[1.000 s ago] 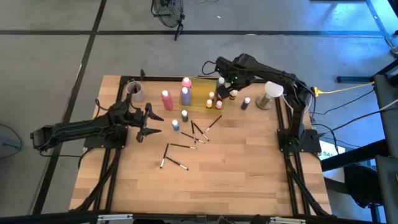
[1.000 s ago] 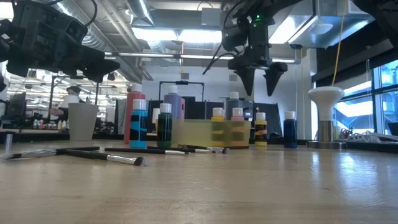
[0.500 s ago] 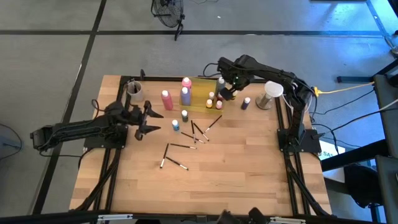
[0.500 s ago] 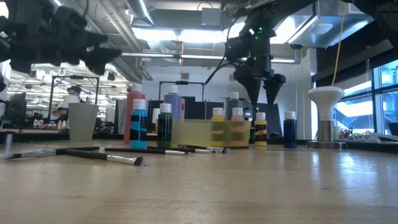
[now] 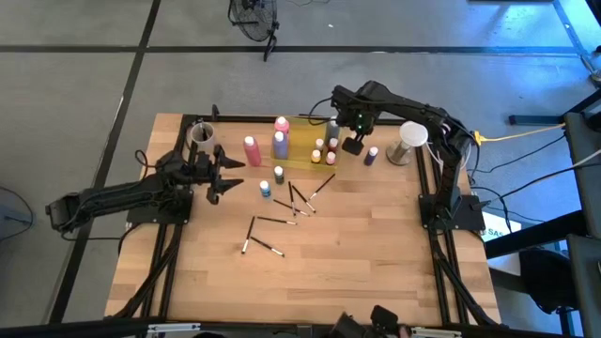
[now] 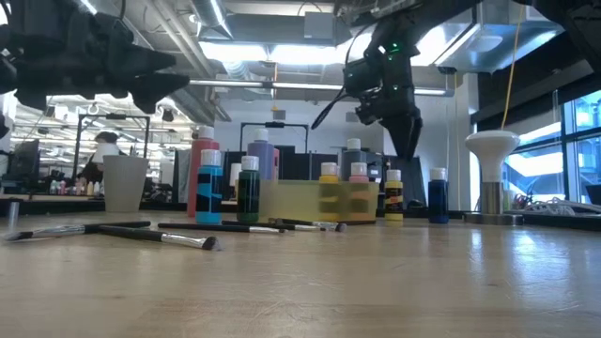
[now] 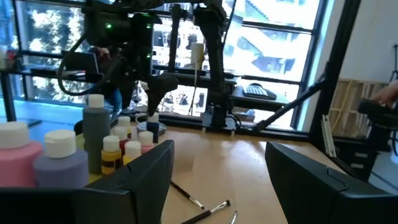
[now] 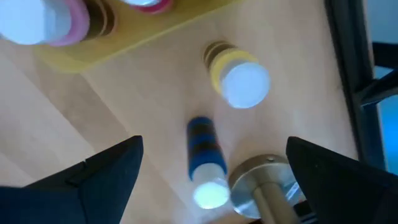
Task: Pick & Place Paint Supplies
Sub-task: Put the small light yellow paint bottle into the yellow bin
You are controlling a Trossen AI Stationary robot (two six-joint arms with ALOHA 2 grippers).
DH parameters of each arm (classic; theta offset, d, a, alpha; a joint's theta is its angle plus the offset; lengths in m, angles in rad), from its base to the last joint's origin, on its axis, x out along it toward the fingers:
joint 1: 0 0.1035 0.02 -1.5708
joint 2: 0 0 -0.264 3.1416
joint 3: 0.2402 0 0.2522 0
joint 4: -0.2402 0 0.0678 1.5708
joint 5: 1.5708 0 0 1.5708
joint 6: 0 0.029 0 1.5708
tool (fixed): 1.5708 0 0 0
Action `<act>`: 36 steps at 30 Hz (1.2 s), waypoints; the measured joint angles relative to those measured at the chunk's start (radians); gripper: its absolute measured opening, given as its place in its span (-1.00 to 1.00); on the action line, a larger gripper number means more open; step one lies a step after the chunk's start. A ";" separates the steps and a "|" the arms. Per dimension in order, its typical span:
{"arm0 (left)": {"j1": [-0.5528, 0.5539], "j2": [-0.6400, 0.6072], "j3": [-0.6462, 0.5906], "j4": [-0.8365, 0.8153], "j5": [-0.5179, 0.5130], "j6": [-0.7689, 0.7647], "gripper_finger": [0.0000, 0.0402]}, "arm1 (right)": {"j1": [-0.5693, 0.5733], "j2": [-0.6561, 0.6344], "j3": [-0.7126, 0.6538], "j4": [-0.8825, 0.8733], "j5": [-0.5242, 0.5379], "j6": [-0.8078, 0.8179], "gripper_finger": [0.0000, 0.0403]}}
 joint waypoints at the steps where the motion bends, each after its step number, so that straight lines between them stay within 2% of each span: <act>1: 0.006 0.000 0.000 0.001 0.000 -0.003 0.24 | -0.002 0.000 0.000 0.009 0.001 -0.015 0.98; 14: 0.037 0.000 0.000 -0.005 0.004 0.020 0.24 | -0.002 0.000 0.000 0.082 0.043 -0.085 0.98; 20: 0.037 0.000 0.000 -0.005 -0.068 0.068 0.24 | -0.002 0.002 0.000 0.090 0.150 -0.070 0.98; 23: 0.037 0.000 0.000 -0.005 -0.083 0.076 0.24 | -0.006 0.002 -0.012 0.093 0.148 -0.073 0.98; 28: 0.036 0.000 0.000 -0.005 -0.102 0.076 0.24 | -0.021 0.003 -0.052 0.117 0.066 -0.099 0.98; 36: 0.036 0.000 0.000 -0.005 -0.124 0.095 0.24 | -0.022 0.003 -0.109 0.200 0.073 -0.172 0.98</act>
